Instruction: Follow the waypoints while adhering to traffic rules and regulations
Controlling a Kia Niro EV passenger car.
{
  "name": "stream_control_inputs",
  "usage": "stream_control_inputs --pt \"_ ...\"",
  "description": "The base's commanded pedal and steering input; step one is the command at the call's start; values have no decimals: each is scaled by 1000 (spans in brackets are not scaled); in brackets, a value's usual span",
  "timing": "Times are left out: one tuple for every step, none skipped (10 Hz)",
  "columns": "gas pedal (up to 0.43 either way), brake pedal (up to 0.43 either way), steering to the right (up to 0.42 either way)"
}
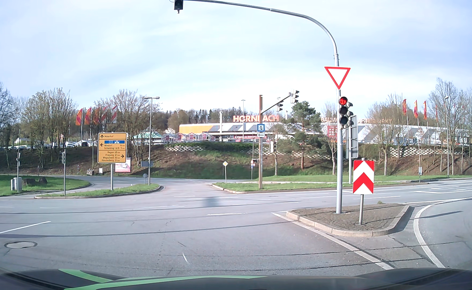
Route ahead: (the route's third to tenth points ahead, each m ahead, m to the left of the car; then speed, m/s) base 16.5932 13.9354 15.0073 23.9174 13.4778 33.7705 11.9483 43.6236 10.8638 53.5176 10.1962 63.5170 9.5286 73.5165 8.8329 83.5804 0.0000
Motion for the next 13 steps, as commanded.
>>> stream_control_inputs --pt "0 402 -2" --pt "0 402 -2" --pt "0 402 -2" --pt "0 402 -2" --pt "0 402 -2" --pt "0 402 -2" --pt "0 402 -2" --pt "0 402 -2" --pt "0 402 -2" --pt "0 402 -2" --pt "0 402 -2" --pt "0 402 -2" --pt "0 402 -2"
